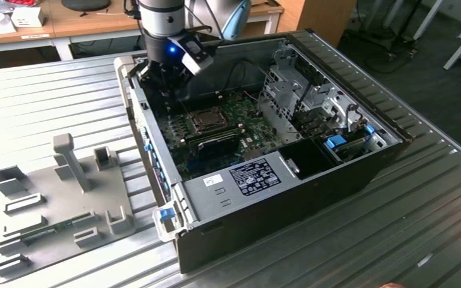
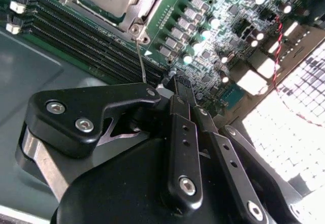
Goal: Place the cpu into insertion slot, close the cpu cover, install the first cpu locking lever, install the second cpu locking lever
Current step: 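Install the first cpu locking lever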
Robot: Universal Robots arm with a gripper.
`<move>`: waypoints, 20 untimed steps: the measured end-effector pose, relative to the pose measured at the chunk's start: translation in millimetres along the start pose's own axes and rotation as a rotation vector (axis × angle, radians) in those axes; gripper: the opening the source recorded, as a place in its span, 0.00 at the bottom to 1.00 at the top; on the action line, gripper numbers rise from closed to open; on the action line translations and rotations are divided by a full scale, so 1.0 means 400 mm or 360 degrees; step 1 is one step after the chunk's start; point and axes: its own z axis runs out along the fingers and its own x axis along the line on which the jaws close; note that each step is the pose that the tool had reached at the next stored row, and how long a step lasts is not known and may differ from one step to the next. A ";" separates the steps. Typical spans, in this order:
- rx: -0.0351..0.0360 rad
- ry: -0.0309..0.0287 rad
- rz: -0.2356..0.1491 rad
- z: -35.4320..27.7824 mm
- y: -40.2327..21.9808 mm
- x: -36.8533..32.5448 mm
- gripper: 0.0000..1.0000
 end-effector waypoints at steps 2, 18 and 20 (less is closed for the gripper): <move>-0.0001 0.00000 0.0000 0.001 0.004 0.000 0.11; 0.0000 -0.00009 0.0022 0.003 0.013 -0.027 0.11; 0.0000 -0.00011 0.0025 0.004 0.012 -0.038 0.11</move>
